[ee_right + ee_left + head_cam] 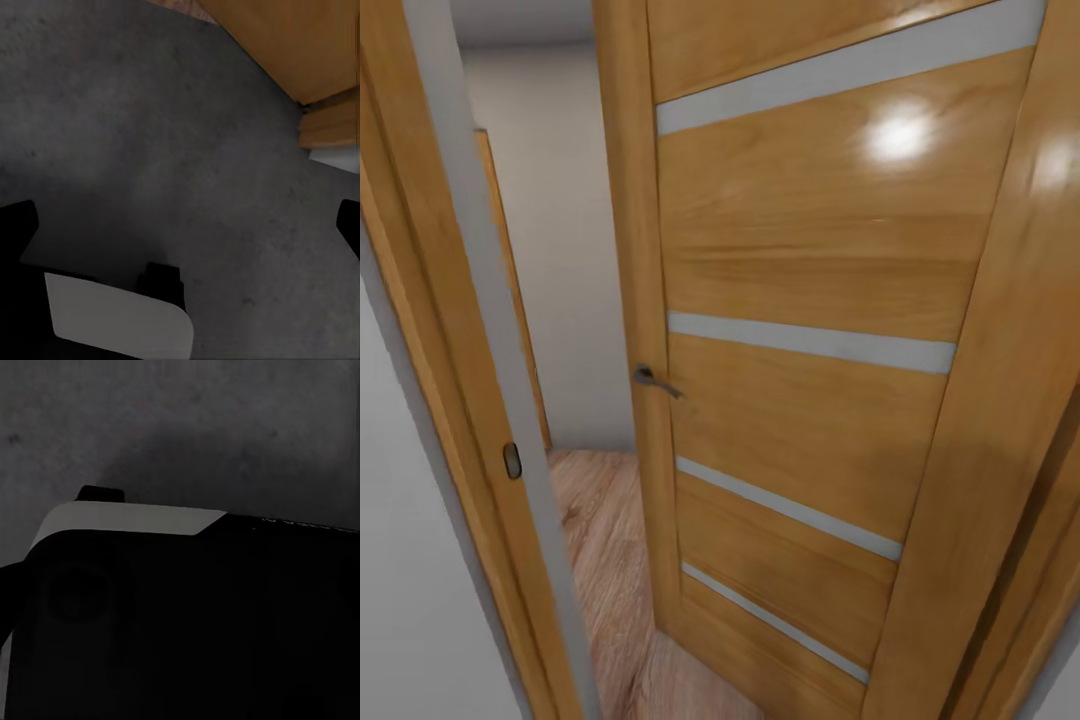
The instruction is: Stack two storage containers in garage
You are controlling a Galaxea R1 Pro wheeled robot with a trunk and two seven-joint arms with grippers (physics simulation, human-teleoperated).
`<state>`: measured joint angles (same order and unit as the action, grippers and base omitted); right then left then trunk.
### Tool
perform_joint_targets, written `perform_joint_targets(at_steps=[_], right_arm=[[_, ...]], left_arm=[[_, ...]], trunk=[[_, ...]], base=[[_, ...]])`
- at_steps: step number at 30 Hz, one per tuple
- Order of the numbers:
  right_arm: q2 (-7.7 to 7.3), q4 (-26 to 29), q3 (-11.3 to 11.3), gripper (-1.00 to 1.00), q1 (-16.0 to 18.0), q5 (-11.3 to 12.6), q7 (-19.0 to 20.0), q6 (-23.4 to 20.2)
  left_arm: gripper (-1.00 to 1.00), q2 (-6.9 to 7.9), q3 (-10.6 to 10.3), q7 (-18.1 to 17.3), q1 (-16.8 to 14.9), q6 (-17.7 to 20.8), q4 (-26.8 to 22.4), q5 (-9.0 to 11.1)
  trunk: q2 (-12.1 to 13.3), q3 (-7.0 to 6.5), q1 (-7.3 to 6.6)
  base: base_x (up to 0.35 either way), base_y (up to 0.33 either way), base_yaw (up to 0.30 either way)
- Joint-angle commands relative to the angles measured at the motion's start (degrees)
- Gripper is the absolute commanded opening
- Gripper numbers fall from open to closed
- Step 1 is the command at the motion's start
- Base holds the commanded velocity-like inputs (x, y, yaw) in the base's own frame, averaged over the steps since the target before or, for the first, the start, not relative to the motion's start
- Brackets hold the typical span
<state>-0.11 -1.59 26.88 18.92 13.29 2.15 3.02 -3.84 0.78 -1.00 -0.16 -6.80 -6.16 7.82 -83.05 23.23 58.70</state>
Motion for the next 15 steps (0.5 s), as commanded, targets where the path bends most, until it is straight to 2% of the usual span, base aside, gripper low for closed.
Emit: perform_joint_targets(at_steps=[1,6,15], right_arm=[[0.02,-0.17,0.45,1.00,0.07,0.60,0.22,0.32],[0.00,-0.17,0.45,1.00,0.07,0.60,0.17,0.32],[-0.03,-0.17,0.45,1.00,0.07,0.60,0.14,0.32]], left_arm=[[1.00,-0.01,0.03,-0.12,-0.02,-0.14,0.01,0.46],[1.00,-0.02,0.05,-0.08,-0.02,-0.14,0.01,0.45],[1.00,-0.02,0.10,-0.05,-0.02,-0.14,0.01,0.51]], trunk=[[-0.03,0.06,0.03],[-0.03,0.06,0.03],[-0.03,0.06,0.03]], base=[[0.295,0.000,0.000],[0.217,0.000,0.000],[0.028,0.000,0.000]])
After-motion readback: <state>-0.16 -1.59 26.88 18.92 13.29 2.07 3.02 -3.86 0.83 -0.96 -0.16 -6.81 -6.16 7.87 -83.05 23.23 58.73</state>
